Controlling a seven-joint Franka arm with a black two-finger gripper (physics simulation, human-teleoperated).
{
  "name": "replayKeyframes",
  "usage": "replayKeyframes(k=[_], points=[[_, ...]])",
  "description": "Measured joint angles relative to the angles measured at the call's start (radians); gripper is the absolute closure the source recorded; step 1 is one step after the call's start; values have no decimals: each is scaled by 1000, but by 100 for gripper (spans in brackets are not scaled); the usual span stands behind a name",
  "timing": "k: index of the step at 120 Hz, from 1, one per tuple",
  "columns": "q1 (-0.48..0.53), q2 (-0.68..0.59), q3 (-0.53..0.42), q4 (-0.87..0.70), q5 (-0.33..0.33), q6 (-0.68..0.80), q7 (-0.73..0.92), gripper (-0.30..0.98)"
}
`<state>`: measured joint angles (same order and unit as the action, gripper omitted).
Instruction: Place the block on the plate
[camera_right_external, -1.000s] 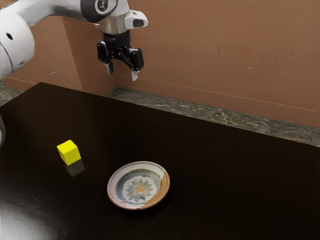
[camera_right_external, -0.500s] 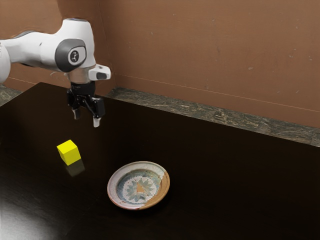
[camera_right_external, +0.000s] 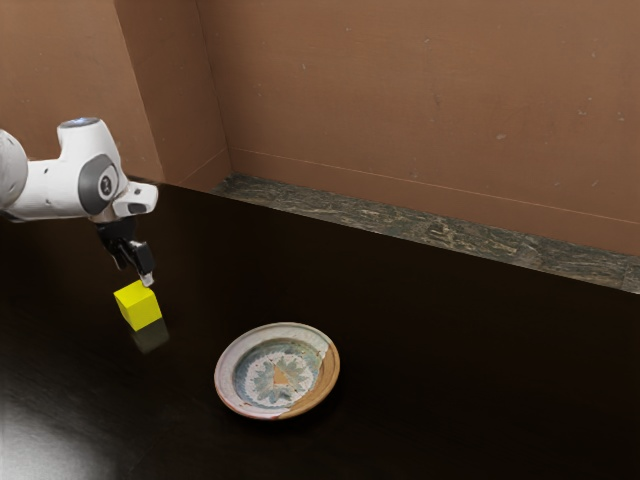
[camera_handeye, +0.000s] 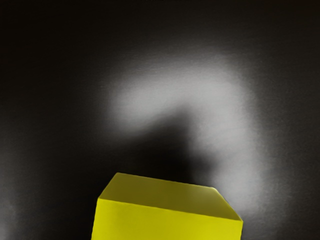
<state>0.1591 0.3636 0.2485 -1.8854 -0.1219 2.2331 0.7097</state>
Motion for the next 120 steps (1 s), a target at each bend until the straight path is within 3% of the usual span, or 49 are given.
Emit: replayKeyframes(k=[55, 111, 120], points=[[10, -13, -17, -95, -112, 100, 340, 0], [11, 12, 10, -132, -192, 167, 514, 0], [11, 15, 10, -132, -200, 175, 531, 5]])
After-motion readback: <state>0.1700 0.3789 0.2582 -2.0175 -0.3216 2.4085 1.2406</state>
